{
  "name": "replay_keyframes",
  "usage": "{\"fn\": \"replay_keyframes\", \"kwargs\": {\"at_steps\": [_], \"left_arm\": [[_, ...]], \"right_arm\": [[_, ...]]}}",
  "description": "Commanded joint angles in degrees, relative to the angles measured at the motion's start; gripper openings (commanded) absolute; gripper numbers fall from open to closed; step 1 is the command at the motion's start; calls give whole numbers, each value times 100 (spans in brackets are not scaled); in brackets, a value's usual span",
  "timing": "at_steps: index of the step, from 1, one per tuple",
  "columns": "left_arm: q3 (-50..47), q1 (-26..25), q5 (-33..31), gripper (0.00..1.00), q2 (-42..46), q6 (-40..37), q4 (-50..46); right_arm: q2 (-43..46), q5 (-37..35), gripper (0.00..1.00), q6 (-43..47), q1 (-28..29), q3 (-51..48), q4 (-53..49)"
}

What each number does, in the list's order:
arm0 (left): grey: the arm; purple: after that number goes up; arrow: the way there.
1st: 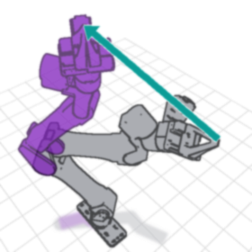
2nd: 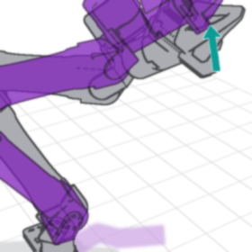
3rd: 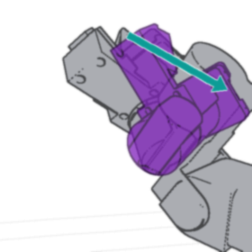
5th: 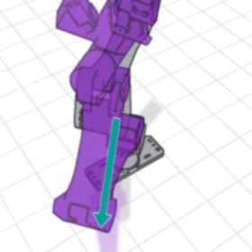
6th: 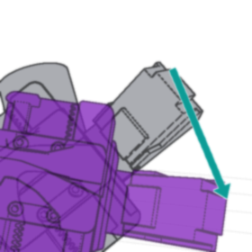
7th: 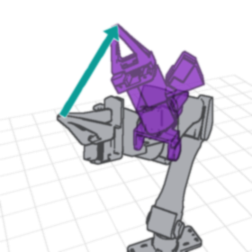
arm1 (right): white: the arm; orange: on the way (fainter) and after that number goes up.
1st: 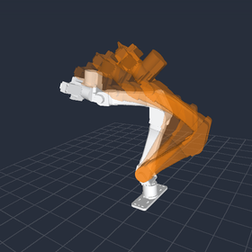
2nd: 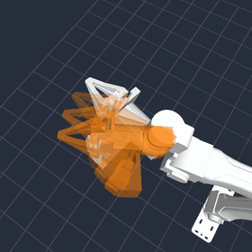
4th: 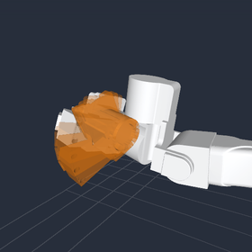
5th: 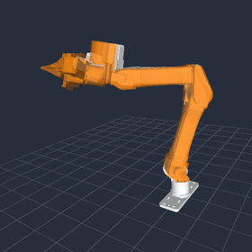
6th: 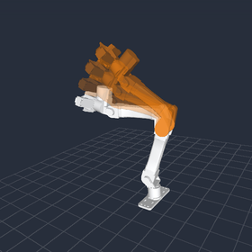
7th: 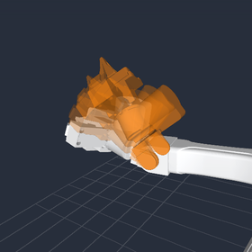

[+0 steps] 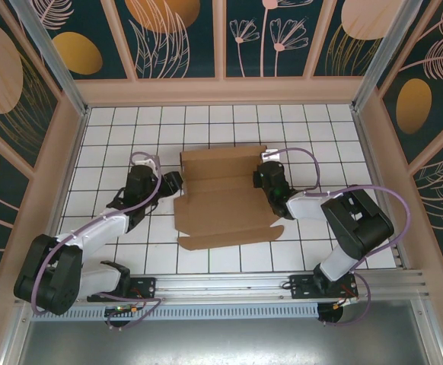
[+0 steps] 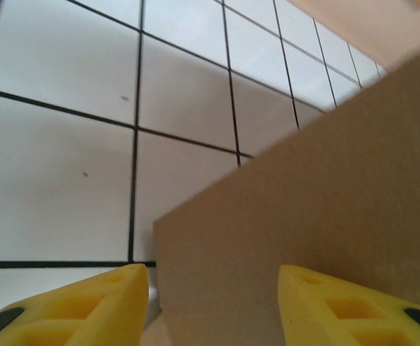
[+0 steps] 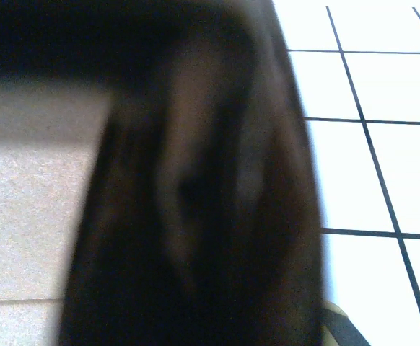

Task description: Fold the paper box

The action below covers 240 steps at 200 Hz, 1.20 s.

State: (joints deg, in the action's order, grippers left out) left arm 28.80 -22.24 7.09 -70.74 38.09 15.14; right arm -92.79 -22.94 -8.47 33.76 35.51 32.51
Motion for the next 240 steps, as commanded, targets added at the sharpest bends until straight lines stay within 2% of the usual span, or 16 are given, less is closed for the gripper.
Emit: {"fn": "replay_keyframes", "kwargs": {"at_steps": [1, 53, 90, 137, 176, 200, 240], "left_arm": [[177, -132, 97, 51, 82, -333, -214], [616, -143, -73, 54, -168, -820, -465], [977, -275, -34, 64, -428, -1408, -587], [1187, -360, 188, 64, -563, -1973, -769], [1399, -369, 699, 65, -617, -2431, -969], [1389, -368, 968, 62, -526, -2736, -1046], [1286, -368, 1074, 60, -519, -2966, -969]], "right_arm": [[-215, -47, 0, -130, 13, -27, -632], [-195, 177, 0, -86, 7, -48, -588], [-151, 233, 0, -8, 17, -69, -579], [-134, 286, 0, 46, 20, -44, -588], [-101, 318, 0, 60, 1, -26, -623], [-93, 332, 0, 49, -36, -20, -632], [-67, 348, 0, 62, -54, -41, -623]]}}
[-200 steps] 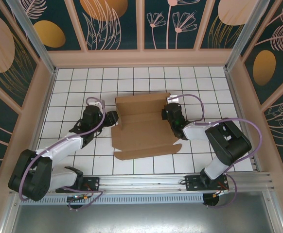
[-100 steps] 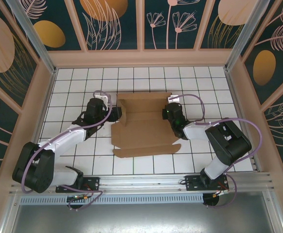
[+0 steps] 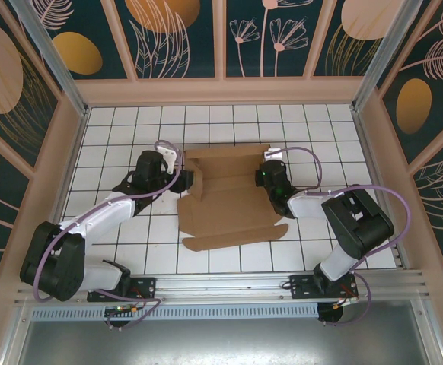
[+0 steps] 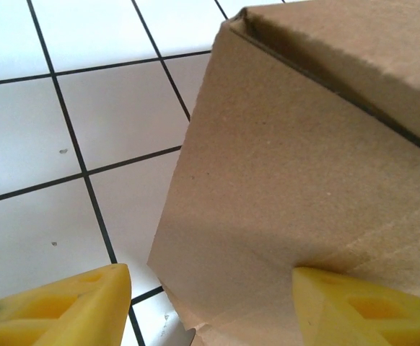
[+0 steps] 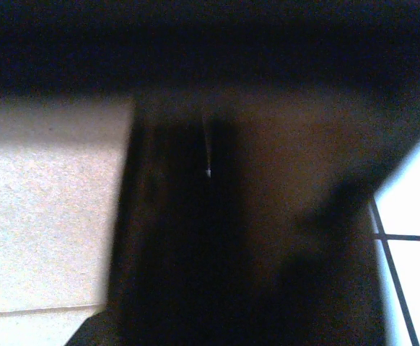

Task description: Fold the paper box

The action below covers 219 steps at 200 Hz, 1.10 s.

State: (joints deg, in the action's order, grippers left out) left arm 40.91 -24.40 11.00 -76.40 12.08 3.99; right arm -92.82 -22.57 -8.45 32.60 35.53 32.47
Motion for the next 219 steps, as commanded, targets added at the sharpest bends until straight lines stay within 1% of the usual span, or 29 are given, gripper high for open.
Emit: {"fn": "replay_keyframes", "kwargs": {"at_steps": [1, 18, 41, 59, 76, 87, 115, 132, 147, 181, 219], "left_arm": [[75, -152, 683, 60, 51, -373, 142], [1, -154, 692, 58, 150, -507, 184], [-119, -152, 686, 58, 260, -618, 260], [-229, -149, 459, 58, 242, -751, 325], [-308, -153, 208, 58, 190, -918, 430], [-354, -144, 71, 59, 145, -1016, 471], [-387, -139, 53, 60, 44, -1263, 410], [-540, -143, 38, 61, 163, -1407, 520], [-665, -144, -183, 62, 267, -1499, 671], [-748, -144, 31, 69, 265, -1667, 1018], [-673, -144, -676, 75, 16, -1521, 1422]], "right_arm": [[-63, 308, 0, 61, 62, -45, -619], [-29, 226, 0, 71, 55, -79, -619], [27, 67, 0, 102, 36, -143, -560], [-23, -108, 0, 104, 44, -134, -527], [-100, -439, 0, 184, 133, -123, -449], [-172, -892, 0, 294, 267, -204, -226], [-234, -1102, 0, 221, 324, -413, 145], [-297, -1081, 0, 215, 326, -450, 252], [-305, -1023, 0, 272, 333, -518, 414], [-312, -875, 0, 353, 346, -536, 471], [-238, -805, 0, 471, 398, -591, 568]]}}
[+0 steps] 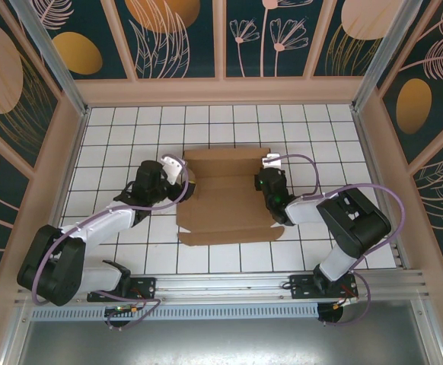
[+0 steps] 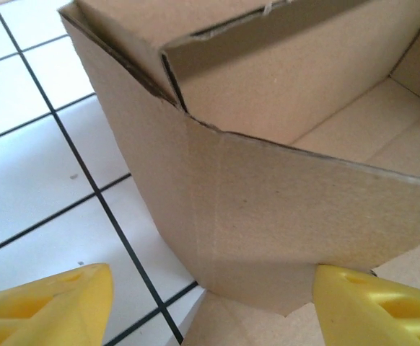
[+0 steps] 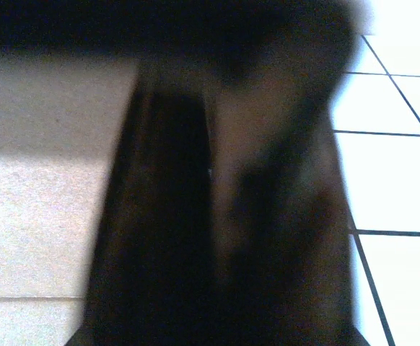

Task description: Fold the paper box

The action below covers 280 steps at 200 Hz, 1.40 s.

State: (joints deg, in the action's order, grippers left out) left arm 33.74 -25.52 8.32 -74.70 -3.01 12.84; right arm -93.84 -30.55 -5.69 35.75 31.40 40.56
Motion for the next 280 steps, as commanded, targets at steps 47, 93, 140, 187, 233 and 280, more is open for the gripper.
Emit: {"fn": "replay_keyframes", "kwargs": {"at_steps": [47, 93, 140, 187, 233, 280], "left_arm": [[527, -32, -513, 78, -786, 138, 544], [737, -32, -694, 78, -1053, -241, 828], [957, -32, -590, 56, -1355, -228, 839], [915, 23, -1200, 30, -1335, -105, 1051], [811, 62, -1050, 39, -1338, -266, 1276], [959, 518, -221, 61, -1443, -11, 1277]], "right_arm": [[-64, 145, 0, 362, 151, -279, -96], [-19, 290, 0, 424, 160, -275, -130], [-34, 388, 0, 455, 169, -257, -167], [15, 443, 0, 453, 178, -231, -233], [81, 587, 0, 516, 178, -248, -234], [81, 813, 0, 508, 175, -292, -123]]}}
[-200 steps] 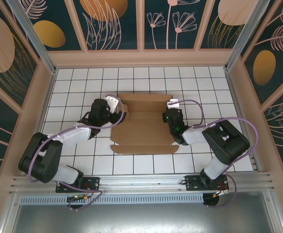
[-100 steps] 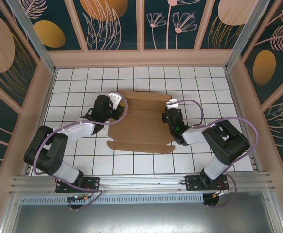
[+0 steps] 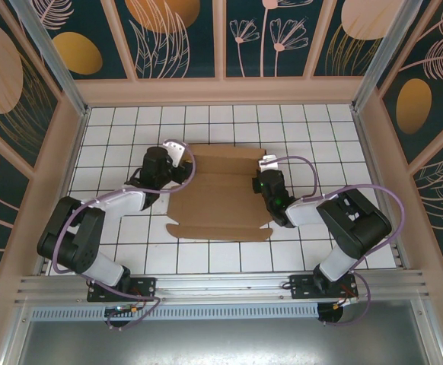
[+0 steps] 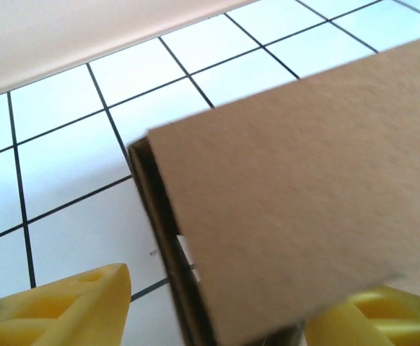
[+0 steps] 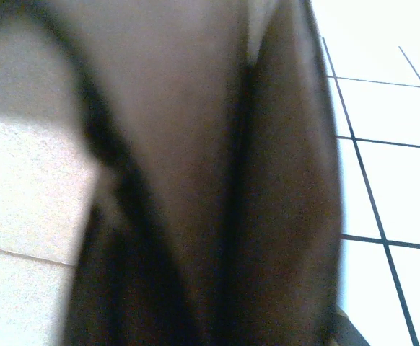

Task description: Fold the paper box

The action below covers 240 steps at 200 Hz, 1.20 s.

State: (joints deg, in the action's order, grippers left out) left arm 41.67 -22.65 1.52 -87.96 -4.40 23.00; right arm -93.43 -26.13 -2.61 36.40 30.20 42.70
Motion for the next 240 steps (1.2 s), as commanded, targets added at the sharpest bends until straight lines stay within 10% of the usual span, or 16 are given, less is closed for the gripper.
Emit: {"fn": "replay_keyframes", "kwargs": {"at_steps": [1, 83, 240], "left_arm": [[179, 238, 470, 61, -125, 140, 255], [553, 290, 194, 36, -486, 881, -423], [-155, 68, -296, 53, -138, 1419, -237]], "right_arm": [[33, 372, 0, 204, 111, -172, -339], [-28, 320, 0, 99, 110, -111, -374], [-220, 142, 0, -134, 18, 127, -731]]}}
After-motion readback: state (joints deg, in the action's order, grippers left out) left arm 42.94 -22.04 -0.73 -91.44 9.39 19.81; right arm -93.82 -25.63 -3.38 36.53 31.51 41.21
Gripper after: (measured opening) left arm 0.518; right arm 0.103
